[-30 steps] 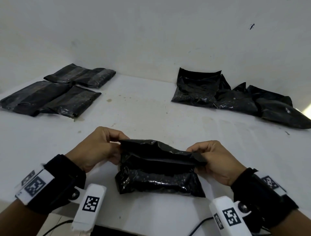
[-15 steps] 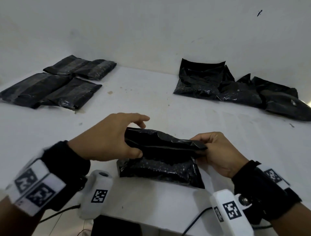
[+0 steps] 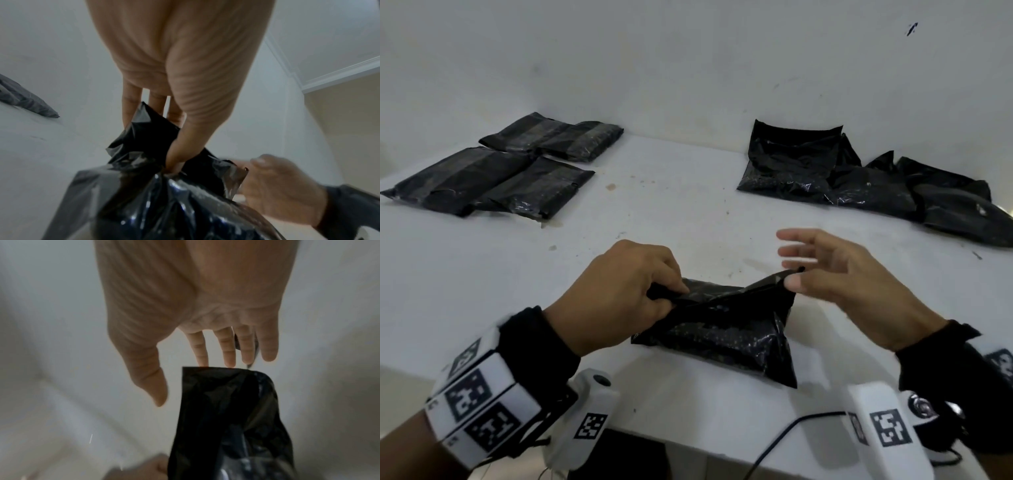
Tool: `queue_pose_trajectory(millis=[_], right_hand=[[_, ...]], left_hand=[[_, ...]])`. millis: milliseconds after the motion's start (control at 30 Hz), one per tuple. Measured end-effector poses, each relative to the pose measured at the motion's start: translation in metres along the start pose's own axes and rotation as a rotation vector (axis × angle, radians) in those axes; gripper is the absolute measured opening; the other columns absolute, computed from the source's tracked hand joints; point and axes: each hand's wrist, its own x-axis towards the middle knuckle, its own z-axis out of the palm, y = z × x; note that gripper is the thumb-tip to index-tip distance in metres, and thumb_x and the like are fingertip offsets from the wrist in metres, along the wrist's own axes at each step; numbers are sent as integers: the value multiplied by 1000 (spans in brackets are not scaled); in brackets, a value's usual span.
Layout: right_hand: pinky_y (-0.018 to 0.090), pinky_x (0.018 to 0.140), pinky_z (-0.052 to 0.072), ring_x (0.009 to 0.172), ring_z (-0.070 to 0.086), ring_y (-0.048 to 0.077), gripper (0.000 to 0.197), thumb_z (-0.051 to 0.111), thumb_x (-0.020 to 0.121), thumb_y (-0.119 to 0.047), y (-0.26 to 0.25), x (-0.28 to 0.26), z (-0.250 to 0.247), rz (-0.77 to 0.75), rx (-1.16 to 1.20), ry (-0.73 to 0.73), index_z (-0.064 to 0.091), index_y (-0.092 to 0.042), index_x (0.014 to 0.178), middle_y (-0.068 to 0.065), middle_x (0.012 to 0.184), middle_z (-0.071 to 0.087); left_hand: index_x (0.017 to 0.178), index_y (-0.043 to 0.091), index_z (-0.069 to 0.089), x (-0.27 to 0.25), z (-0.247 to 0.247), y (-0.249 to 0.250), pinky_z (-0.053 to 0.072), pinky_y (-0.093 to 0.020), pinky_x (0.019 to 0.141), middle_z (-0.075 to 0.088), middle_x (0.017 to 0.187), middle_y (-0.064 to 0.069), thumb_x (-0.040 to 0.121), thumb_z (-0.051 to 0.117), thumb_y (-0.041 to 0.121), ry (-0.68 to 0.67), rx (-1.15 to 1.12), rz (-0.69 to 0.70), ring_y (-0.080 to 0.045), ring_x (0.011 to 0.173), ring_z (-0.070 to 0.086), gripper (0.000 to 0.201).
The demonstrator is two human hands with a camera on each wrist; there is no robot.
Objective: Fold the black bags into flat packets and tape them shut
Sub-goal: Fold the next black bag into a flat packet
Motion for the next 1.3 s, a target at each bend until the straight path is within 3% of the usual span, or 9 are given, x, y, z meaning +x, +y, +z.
queue_pose_trajectory(millis=[100, 300, 467, 567, 867, 967, 1067, 1167, 1300], right_hand=[[26, 106, 38, 131, 40, -4, 85, 75, 59, -68, -24, -15, 16, -280, -629, 1, 46, -46, 137, -20, 138, 47], [39, 120, 20, 143, 30, 20, 113, 55, 64, -87, -29, -23, 66, -296, -1360, -180, 17, -29, 153, -3, 152, 37], [35, 84, 47, 106, 61, 19, 81, 62, 76, -70, -22, -34, 75, -244, -1353, -113, 39, -27, 140, -8, 124, 59], [37, 68, 58, 105, 69, 29, 85, 85, 59, -54, -1, -41, 73, -253, -1370, 11, 61, -14, 131, 9, 124, 67], [38, 80, 58, 125, 59, 30, 72, 59, 82, -48, 19, -43, 67, -241, -1310, -92, 48, -13, 144, 16, 142, 54], [41, 98, 50, 142, 38, 31, 69, 46, 93, -42, 21, -43, 67, -253, -1253, -139, 29, -16, 154, 15, 158, 31], [37, 87, 55, 132, 51, 31, 69, 52, 87, -41, 18, -45, 66, -219, -1214, -125, 41, -13, 149, 16, 149, 46], [39, 110, 39, 151, 18, 28, 68, 42, 101, -39, 20, -44, 65, -268, -1183, -165, 11, -20, 158, 10, 164, 10], [32, 118, 23, 153, -7, 21, 71, 32, 105, -42, 14, -47, 64, -231, -1216, -213, -15, -25, 156, 4, 163, -17]], left_hand=[[84, 24, 80, 0, 2, 0, 55, -37, 61, 69, 85, 18, 66, 61, 20, 1, -7, -12, -2, 74, 63, 26], [85, 24, 81, -2, 2, 0, 54, -37, 61, 69, 85, 16, 66, 62, 18, 6, 18, 20, -2, 75, 62, 27], [92, 26, 80, -7, 5, 0, 53, -38, 59, 67, 89, 15, 73, 62, 24, 29, -5, 12, 1, 74, 58, 26], [96, 32, 79, -13, 4, -1, 50, -34, 55, 65, 92, 18, 79, 54, 40, 31, 13, 13, 10, 72, 52, 31], [96, 18, 80, -27, 4, 7, 60, -39, 60, 76, 103, 2, 79, 52, 24, 44, 153, 126, -20, 81, 74, 34], [97, 15, 80, -32, 5, 6, 62, -34, 66, 76, 103, 1, 68, 62, 6, 45, 205, 136, -18, 86, 74, 35], [97, 18, 79, -37, 0, 4, 59, -24, 67, 75, 105, 5, 65, 62, 6, 30, 192, 86, -13, 84, 73, 38], [97, 20, 78, -42, -11, 7, 37, 3, 60, 75, 102, 10, 73, 59, 20, 24, 48, 44, 1, 66, 63, 31], [98, 20, 77, -46, -23, 2, 51, -6, 73, 75, 93, 16, 74, 74, 6, 139, -141, -44, 7, 74, 69, 29]])
